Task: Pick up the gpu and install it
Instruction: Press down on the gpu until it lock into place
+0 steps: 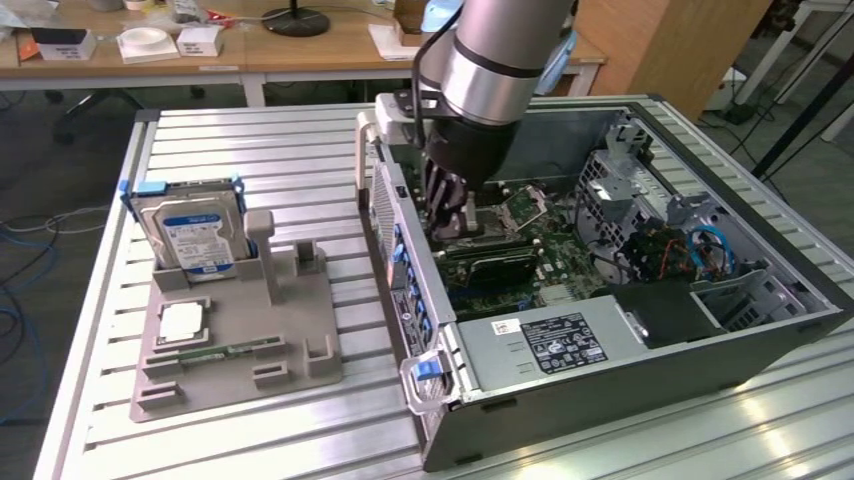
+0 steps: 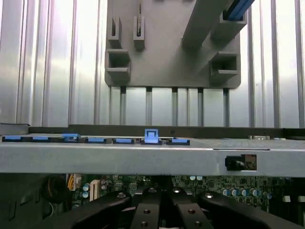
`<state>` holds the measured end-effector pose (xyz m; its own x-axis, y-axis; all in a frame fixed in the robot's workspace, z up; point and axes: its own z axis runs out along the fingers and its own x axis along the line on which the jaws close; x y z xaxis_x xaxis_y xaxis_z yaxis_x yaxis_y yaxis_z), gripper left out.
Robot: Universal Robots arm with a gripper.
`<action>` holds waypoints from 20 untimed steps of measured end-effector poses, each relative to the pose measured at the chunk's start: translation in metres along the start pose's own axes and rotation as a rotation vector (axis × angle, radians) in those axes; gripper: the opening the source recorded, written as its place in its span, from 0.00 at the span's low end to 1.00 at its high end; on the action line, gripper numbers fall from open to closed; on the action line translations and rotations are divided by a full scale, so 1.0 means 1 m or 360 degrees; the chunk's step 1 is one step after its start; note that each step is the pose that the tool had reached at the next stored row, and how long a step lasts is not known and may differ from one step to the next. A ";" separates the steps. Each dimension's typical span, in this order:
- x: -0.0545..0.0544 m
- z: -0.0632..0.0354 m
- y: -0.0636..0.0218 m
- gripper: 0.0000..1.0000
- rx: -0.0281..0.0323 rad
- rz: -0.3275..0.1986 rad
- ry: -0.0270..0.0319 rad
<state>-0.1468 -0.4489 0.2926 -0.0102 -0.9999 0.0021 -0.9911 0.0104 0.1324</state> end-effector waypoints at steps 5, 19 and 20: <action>0.000 0.0000 0.0010 0.11 -0.00006 0.0000 0.00002; 0.003 -0.0091 0.0037 0.11 -0.00006 0.0002 0.00000; 0.003 -0.0091 0.0037 0.11 -0.00006 0.0002 -0.00001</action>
<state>-0.1494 -0.4521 0.3022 -0.0115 -0.9999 0.0022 -0.9911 0.0117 0.1328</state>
